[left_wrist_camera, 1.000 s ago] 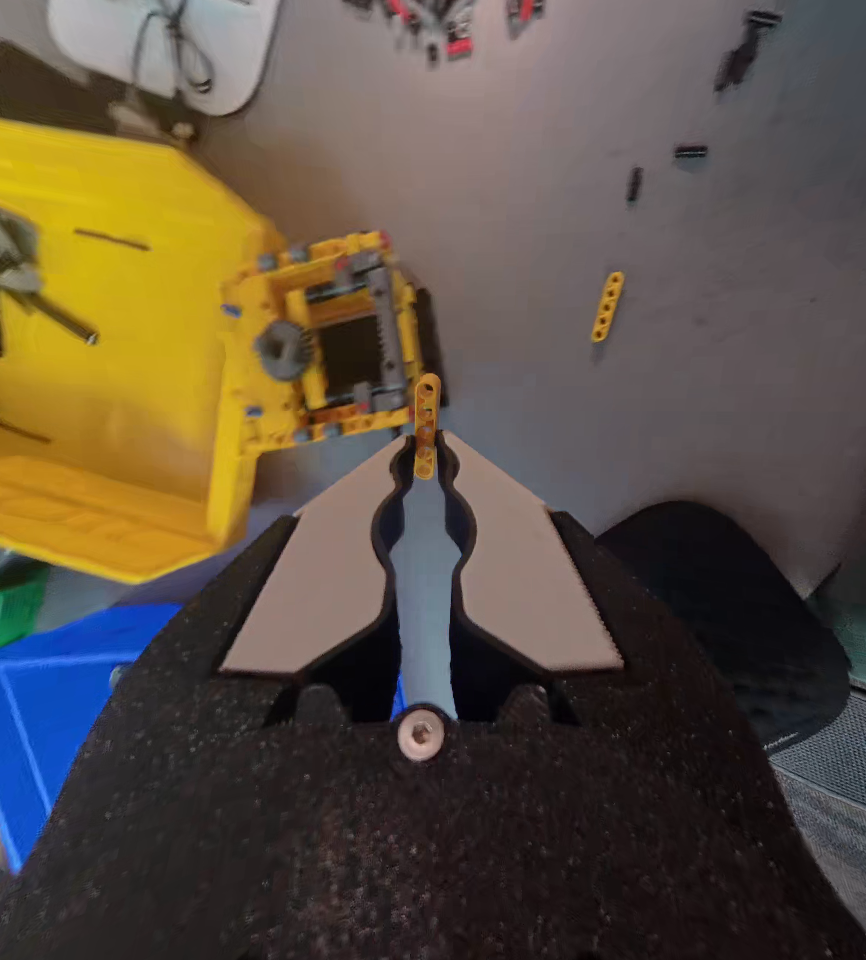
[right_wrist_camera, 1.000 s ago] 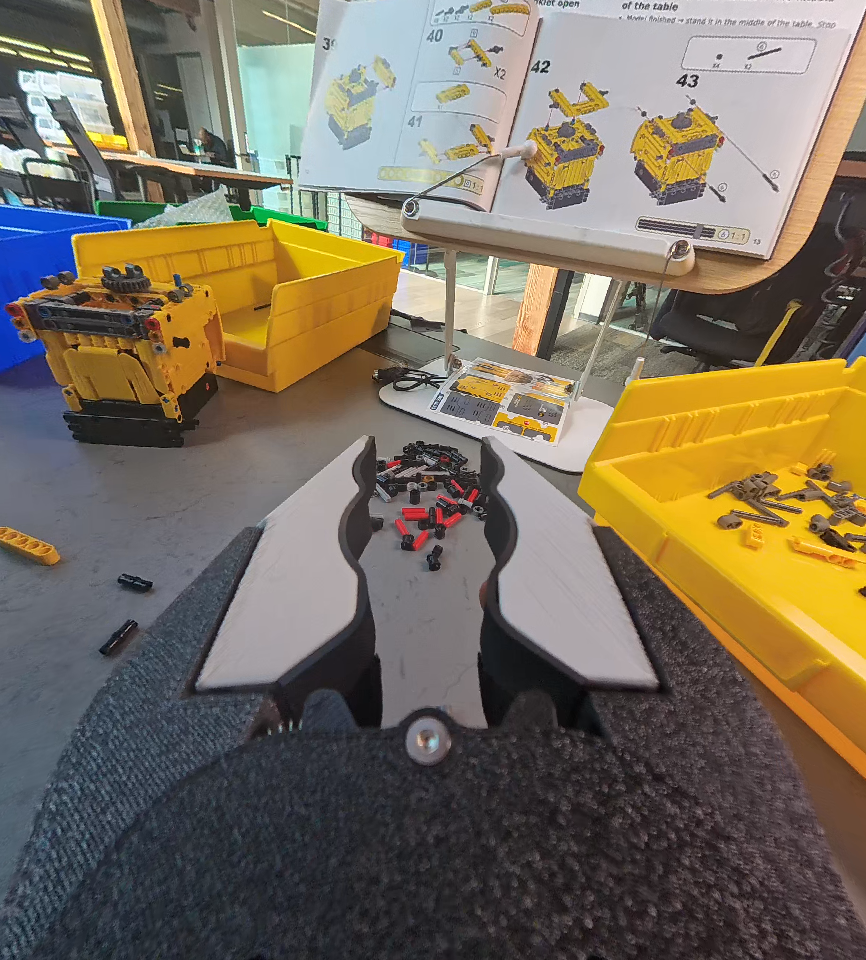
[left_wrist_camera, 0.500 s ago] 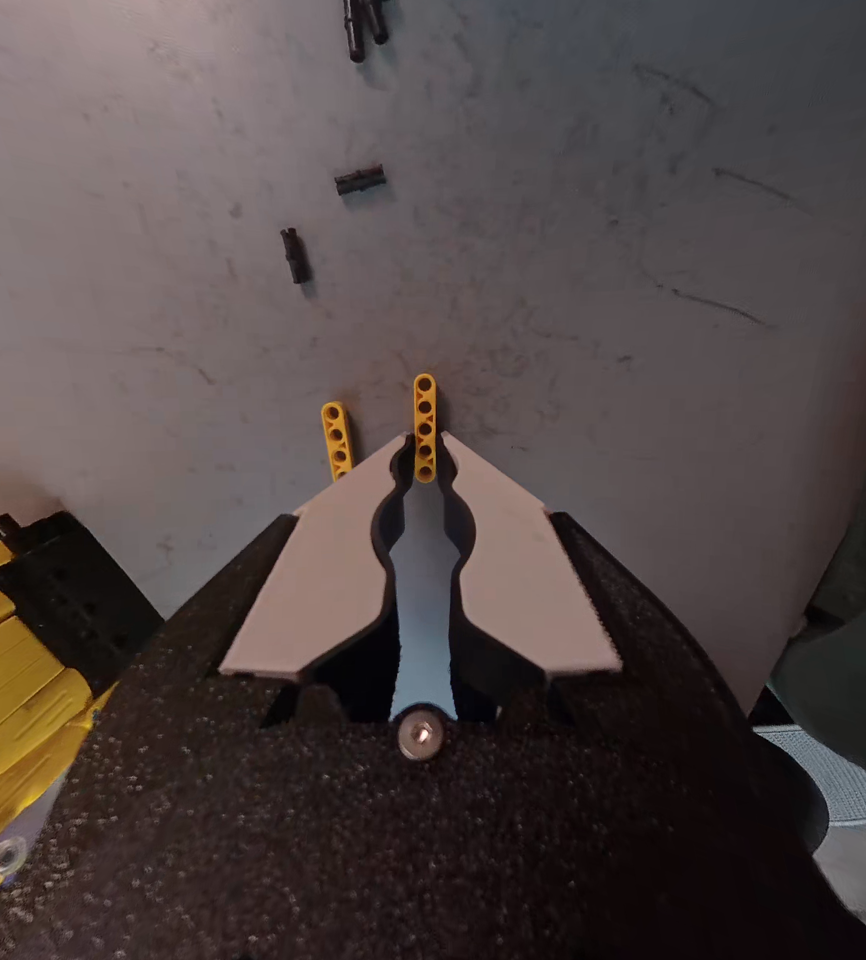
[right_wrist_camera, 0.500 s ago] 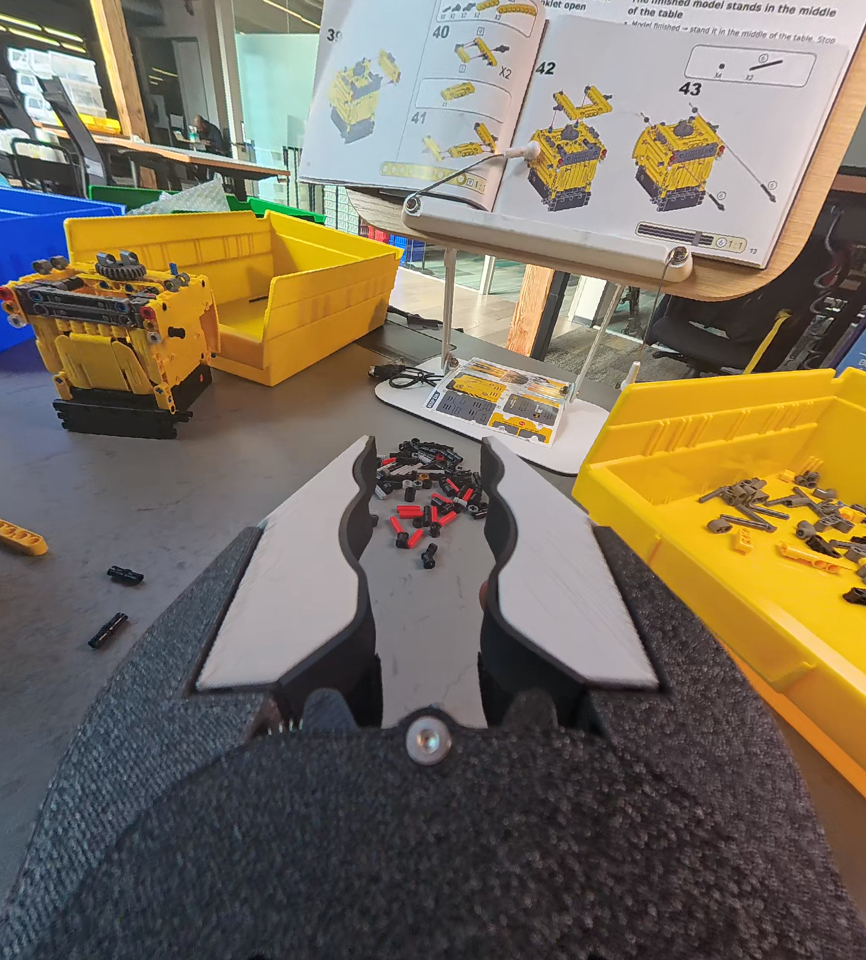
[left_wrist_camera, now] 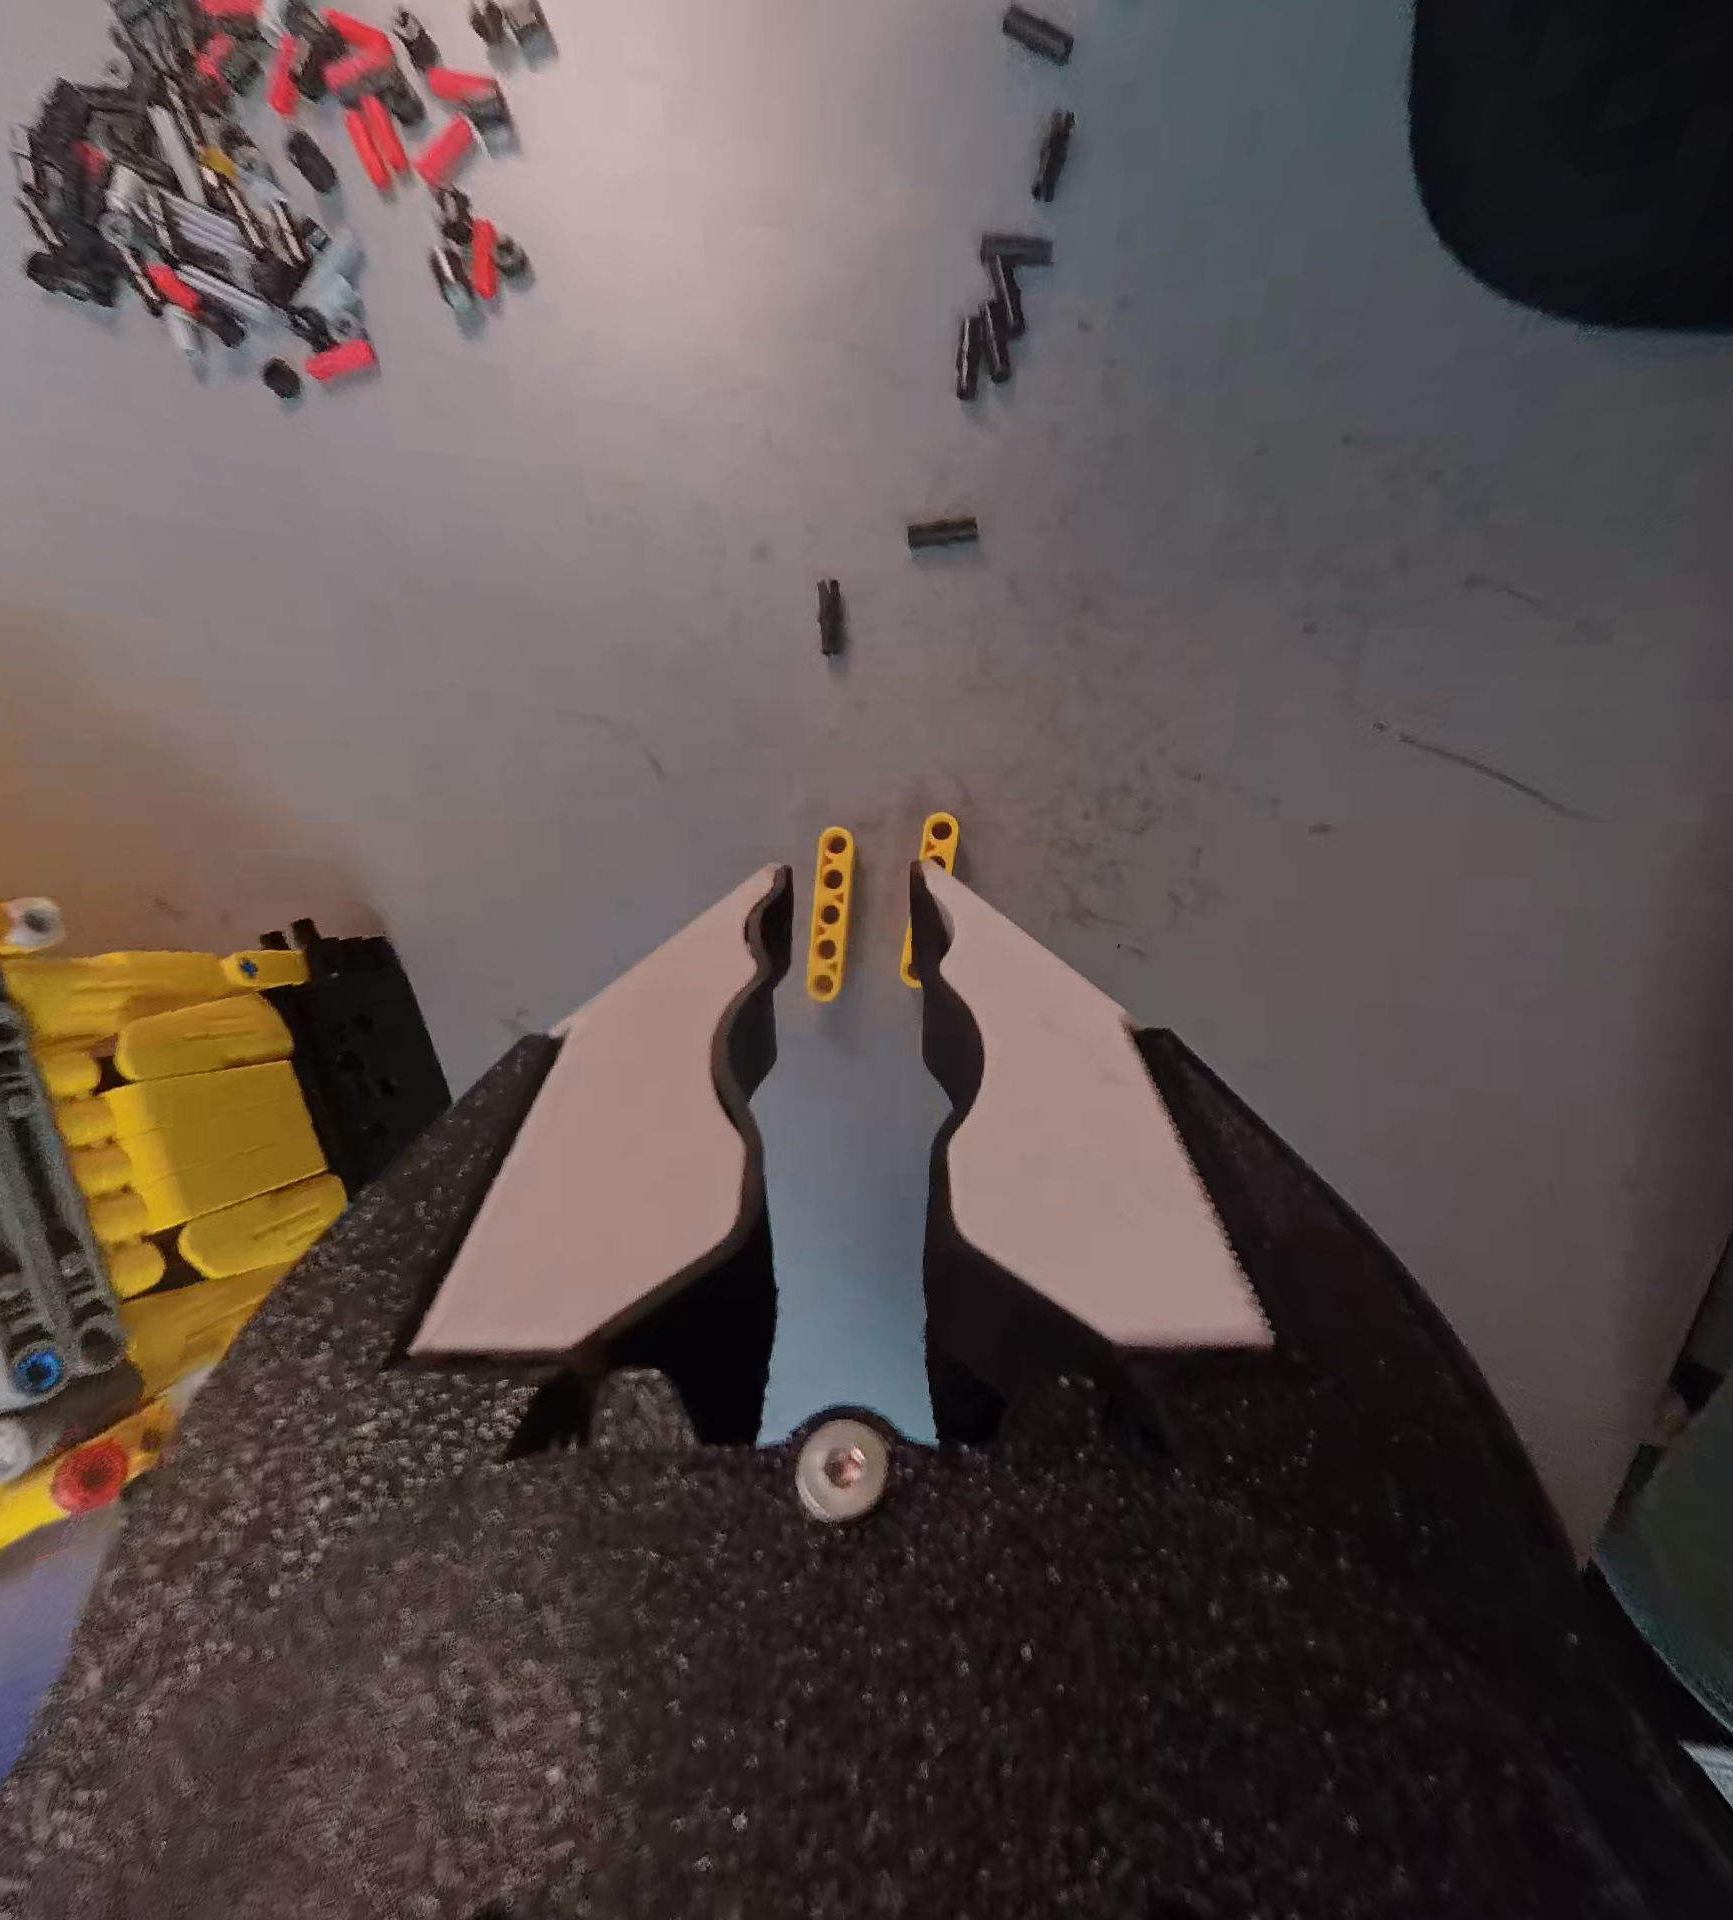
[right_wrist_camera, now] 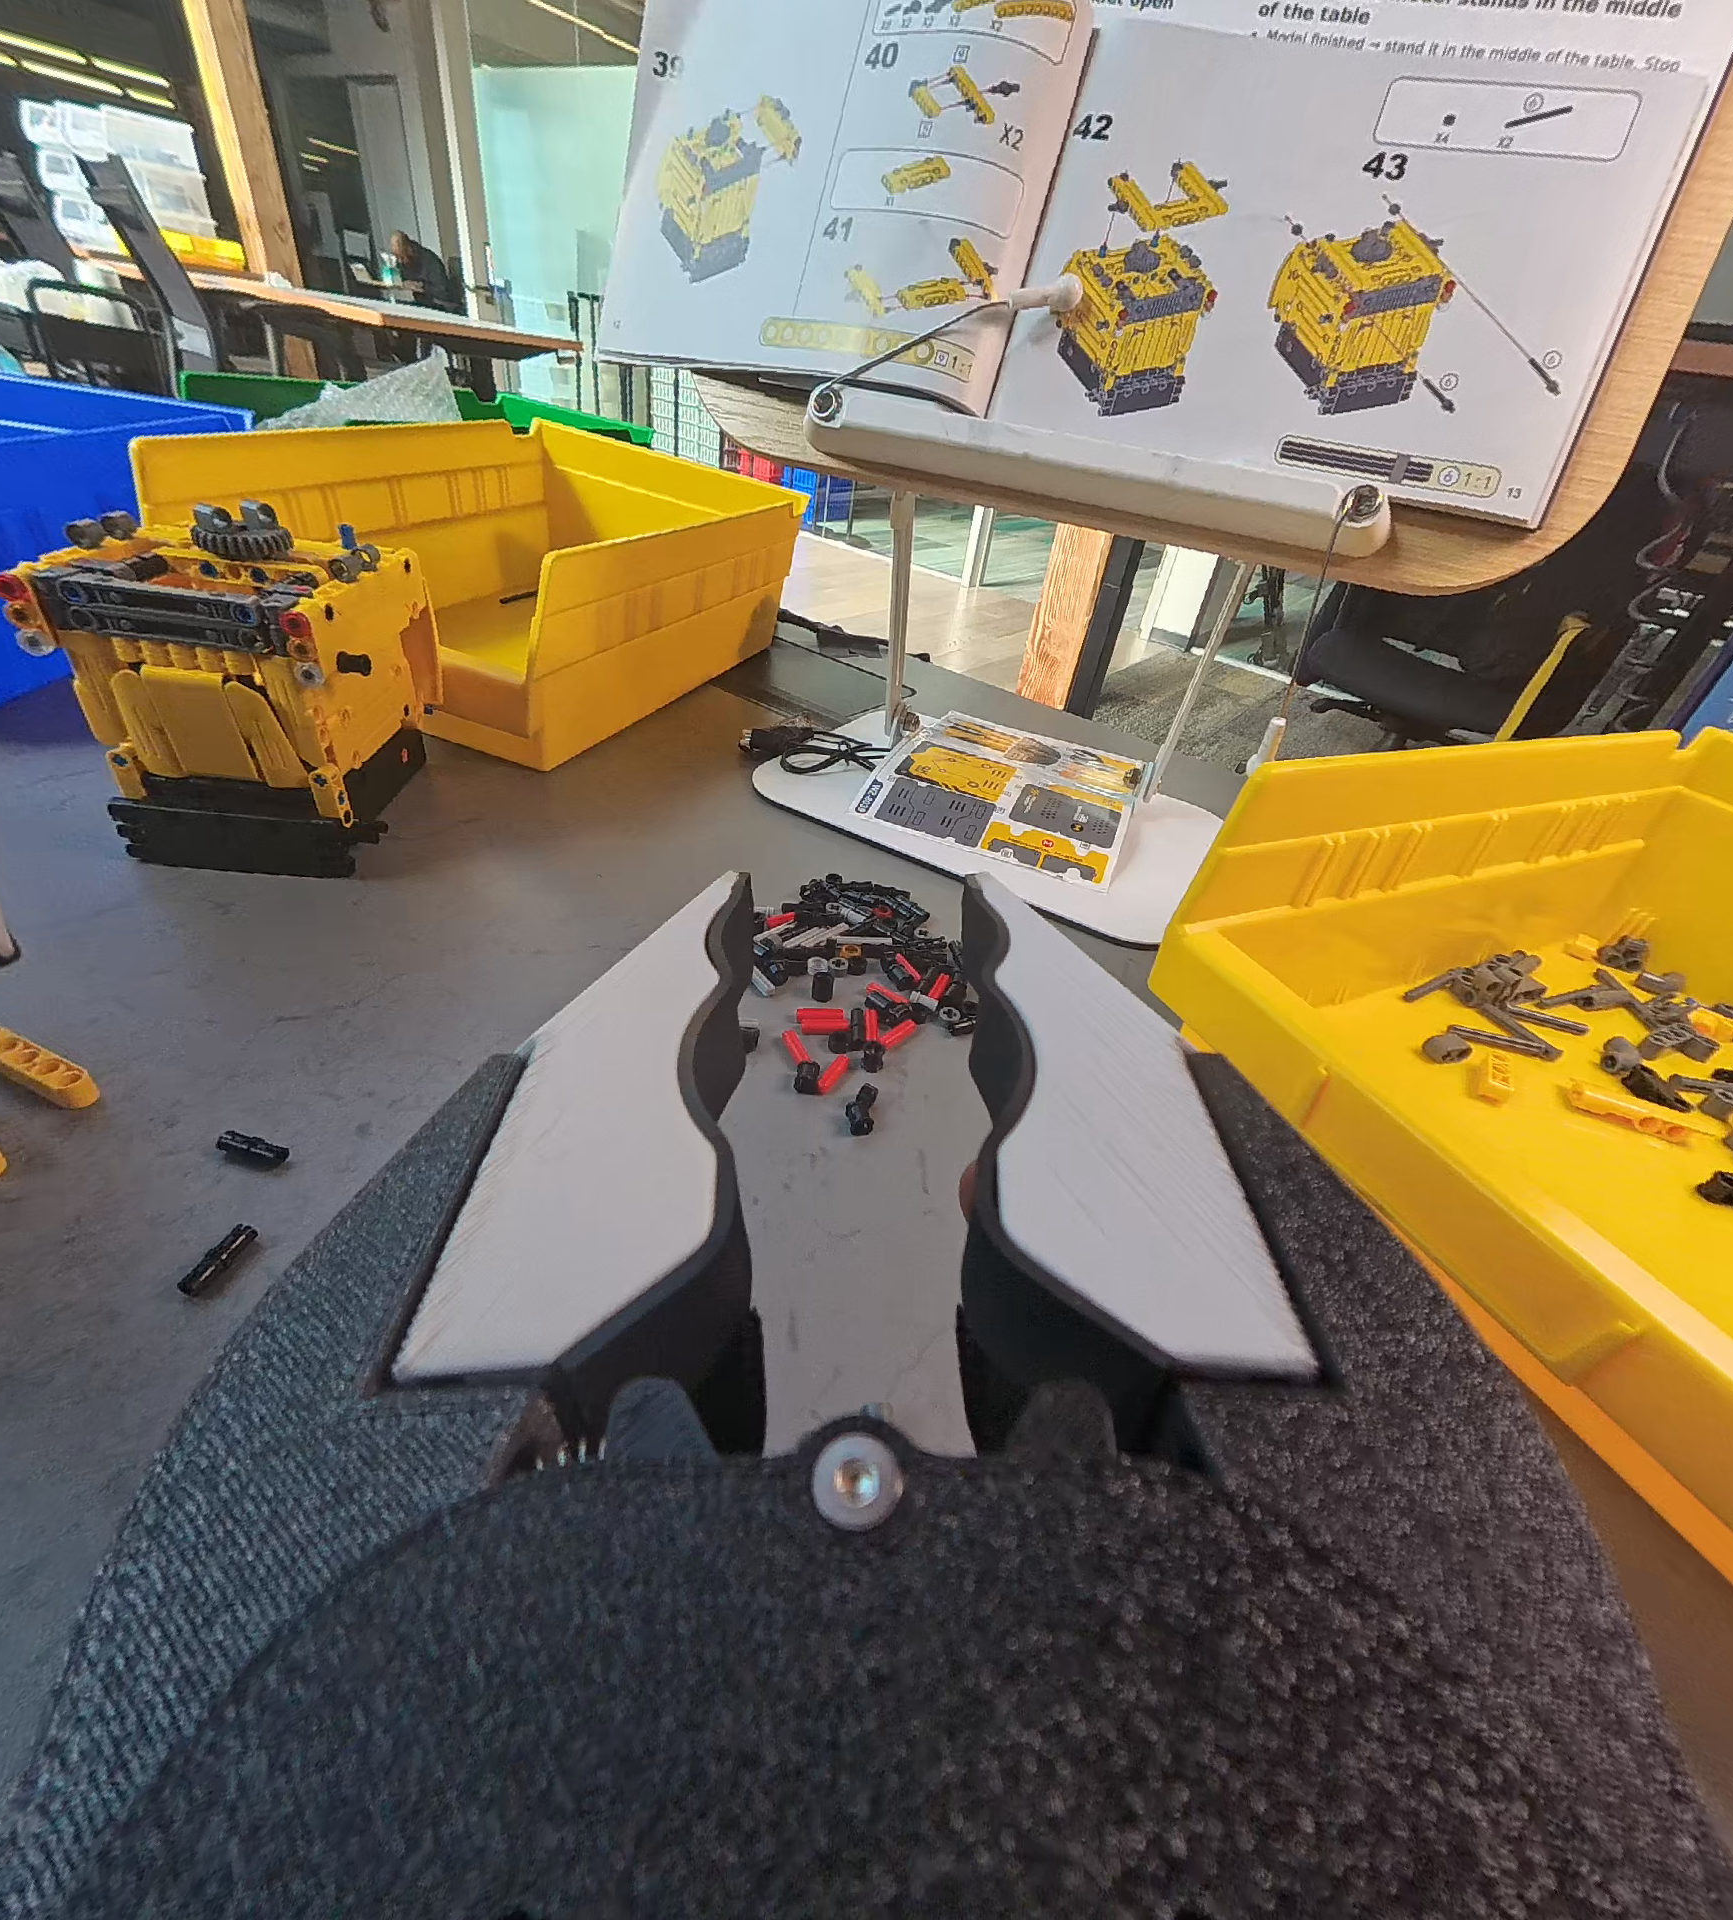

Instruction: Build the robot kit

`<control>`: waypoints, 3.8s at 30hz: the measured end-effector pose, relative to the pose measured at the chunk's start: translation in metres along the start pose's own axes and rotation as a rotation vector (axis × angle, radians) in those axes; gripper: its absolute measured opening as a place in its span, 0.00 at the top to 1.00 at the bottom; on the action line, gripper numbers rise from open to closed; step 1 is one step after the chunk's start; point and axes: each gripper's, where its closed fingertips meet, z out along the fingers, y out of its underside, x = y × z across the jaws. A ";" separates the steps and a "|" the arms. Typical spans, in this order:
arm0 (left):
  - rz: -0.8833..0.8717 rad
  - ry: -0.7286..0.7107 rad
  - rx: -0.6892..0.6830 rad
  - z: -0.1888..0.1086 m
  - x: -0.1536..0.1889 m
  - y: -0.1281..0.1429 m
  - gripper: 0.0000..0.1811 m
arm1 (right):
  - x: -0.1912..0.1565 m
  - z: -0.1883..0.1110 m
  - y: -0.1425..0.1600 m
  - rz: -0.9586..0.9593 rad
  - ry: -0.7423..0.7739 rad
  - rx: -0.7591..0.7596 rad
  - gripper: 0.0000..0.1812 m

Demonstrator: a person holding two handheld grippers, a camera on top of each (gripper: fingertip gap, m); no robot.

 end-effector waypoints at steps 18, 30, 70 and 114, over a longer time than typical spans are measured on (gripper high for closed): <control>-0.530 -0.931 0.484 -0.319 -0.223 0.135 1.00 | -0.002 0.001 0.001 0.012 -0.005 -0.002 0.78; -0.549 -0.341 -0.268 -0.175 -0.214 0.286 0.93 | -0.003 0.002 0.003 -0.011 -0.008 -0.012 0.78; -0.402 -0.261 -0.448 -0.255 -0.196 0.251 0.96 | -0.005 0.003 0.006 -0.033 -0.013 -0.027 0.79; -0.520 -0.250 -0.399 -0.151 -0.208 0.303 0.91 | -0.002 -0.001 0.003 -0.021 -0.002 -0.011 0.79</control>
